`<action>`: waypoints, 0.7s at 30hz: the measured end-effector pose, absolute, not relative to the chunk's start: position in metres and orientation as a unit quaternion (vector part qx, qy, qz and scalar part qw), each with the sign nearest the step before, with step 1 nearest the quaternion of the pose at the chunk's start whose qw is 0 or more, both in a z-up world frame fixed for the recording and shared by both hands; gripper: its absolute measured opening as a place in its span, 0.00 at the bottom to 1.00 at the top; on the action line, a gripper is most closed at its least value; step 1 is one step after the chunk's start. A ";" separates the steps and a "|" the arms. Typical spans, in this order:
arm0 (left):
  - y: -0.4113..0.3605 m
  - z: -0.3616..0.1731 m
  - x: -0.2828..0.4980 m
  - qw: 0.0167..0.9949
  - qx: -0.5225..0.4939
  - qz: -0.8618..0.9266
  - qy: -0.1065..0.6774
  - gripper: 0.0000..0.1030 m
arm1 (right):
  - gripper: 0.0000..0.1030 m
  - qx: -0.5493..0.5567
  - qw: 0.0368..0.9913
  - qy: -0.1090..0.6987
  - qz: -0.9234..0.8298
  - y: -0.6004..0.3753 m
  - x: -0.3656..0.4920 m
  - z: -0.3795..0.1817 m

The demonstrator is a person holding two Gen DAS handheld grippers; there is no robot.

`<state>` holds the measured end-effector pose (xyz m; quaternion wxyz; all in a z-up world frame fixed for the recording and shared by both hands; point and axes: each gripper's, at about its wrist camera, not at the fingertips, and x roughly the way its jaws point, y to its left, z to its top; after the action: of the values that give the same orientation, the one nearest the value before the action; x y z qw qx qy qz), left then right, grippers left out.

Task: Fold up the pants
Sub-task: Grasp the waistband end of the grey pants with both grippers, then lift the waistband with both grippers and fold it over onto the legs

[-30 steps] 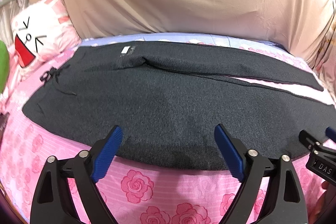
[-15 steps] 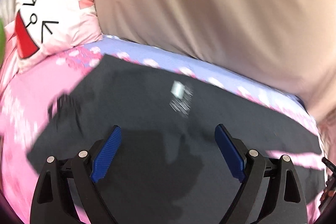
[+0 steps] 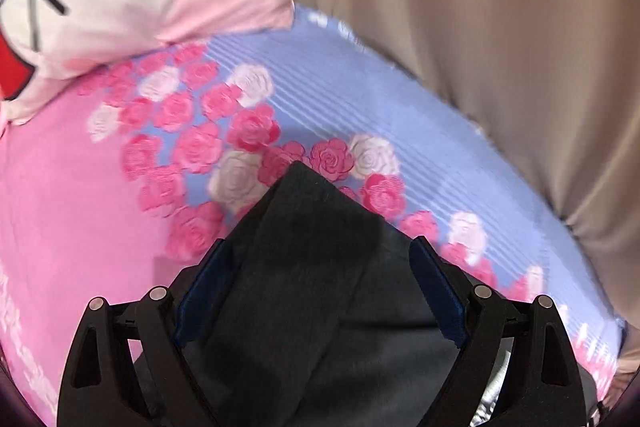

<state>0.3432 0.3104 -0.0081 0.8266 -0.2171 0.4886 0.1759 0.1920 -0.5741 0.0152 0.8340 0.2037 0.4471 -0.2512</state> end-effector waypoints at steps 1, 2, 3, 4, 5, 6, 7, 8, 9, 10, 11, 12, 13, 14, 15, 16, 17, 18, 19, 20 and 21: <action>0.308 -0.009 0.347 0.830 -0.202 0.187 0.485 0.83 | 0.96 0.196 0.835 0.448 -0.253 -0.571 0.195 0.013; 0.307 -0.010 0.350 0.834 -0.185 0.192 0.482 0.72 | 0.96 0.184 0.838 0.446 -0.255 -0.566 0.197 0.013; 0.305 -0.010 0.353 0.837 -0.165 0.201 0.482 0.56 | 0.93 0.178 0.842 0.442 -0.254 -0.566 0.200 0.012; 0.303 -0.008 0.354 0.840 -0.162 0.198 0.479 0.48 | 0.79 0.164 0.843 0.442 -0.260 -0.563 0.201 0.011; 0.303 -0.005 0.353 0.840 -0.163 0.199 0.478 0.34 | 0.72 0.146 0.845 0.442 -0.262 -0.558 0.202 0.011; 0.305 -0.001 0.351 0.838 -0.171 0.199 0.479 0.26 | 0.45 0.145 0.854 0.437 -0.244 -0.553 0.199 0.014; 0.307 0.002 0.348 0.838 -0.178 0.195 0.477 0.24 | 0.10 0.151 0.856 0.435 -0.234 -0.553 0.196 0.016; 0.309 0.007 0.342 0.841 -0.184 0.195 0.470 0.06 | 0.06 0.173 0.860 0.430 -0.213 -0.553 0.191 0.019; 0.313 0.013 0.333 0.845 -0.196 0.187 0.461 0.06 | 0.06 0.179 0.865 0.419 -0.209 -0.551 0.182 0.025; 0.317 0.023 0.321 0.851 -0.213 0.172 0.448 0.06 | 0.06 0.172 0.871 0.411 -0.207 -0.547 0.176 0.031; 0.320 0.032 0.308 0.856 -0.224 0.159 0.437 0.06 | 0.06 0.162 0.878 0.403 -0.202 -0.541 0.168 0.037; 0.319 0.043 0.295 0.862 -0.230 0.147 0.428 0.06 | 0.06 0.154 0.887 0.390 -0.192 -0.535 0.152 0.049; 0.320 0.058 0.276 0.870 -0.233 0.130 0.415 0.06 | 0.06 0.151 0.893 0.382 -0.185 -0.531 0.141 0.056; 0.321 0.069 0.261 0.875 -0.234 0.119 0.407 0.06 | 0.06 0.146 0.900 0.371 -0.176 -0.526 0.126 0.065; 0.320 0.081 0.246 0.880 -0.236 0.107 0.398 0.06 | 0.06 0.142 0.906 0.362 -0.168 -0.521 0.116 0.071; 0.321 0.094 0.223 0.885 -0.237 0.092 0.389 0.06 | 0.06 0.137 0.915 0.347 -0.152 -0.514 0.102 0.079; 0.312 0.104 0.208 0.889 -0.235 0.083 0.383 0.06 | 0.06 0.130 0.922 0.336 -0.144 -0.511 0.088 0.088; 0.316 0.110 0.194 0.893 -0.232 0.075 0.378 0.06 | 0.06 0.118 0.929 0.324 -0.134 -0.506 0.065 0.097; 0.319 0.117 0.169 0.897 -0.224 0.069 0.375 0.06 | 0.06 0.110 0.933 0.318 -0.129 -0.505 0.055 0.100; 0.319 0.120 0.155 0.898 -0.220 0.066 0.374 0.06 | 0.06 0.098 0.935 0.316 -0.125 -0.502 0.035 0.103; 0.320 0.123 0.133 0.900 -0.217 0.062 0.374 0.06 | 0.06 0.093 0.936 0.316 -0.123 -0.501 0.023 0.101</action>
<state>0.1327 0.3201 0.1225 0.8996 -0.2165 0.3743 0.0617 0.0232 -0.5013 0.1009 0.9360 0.0927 0.3165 -0.1227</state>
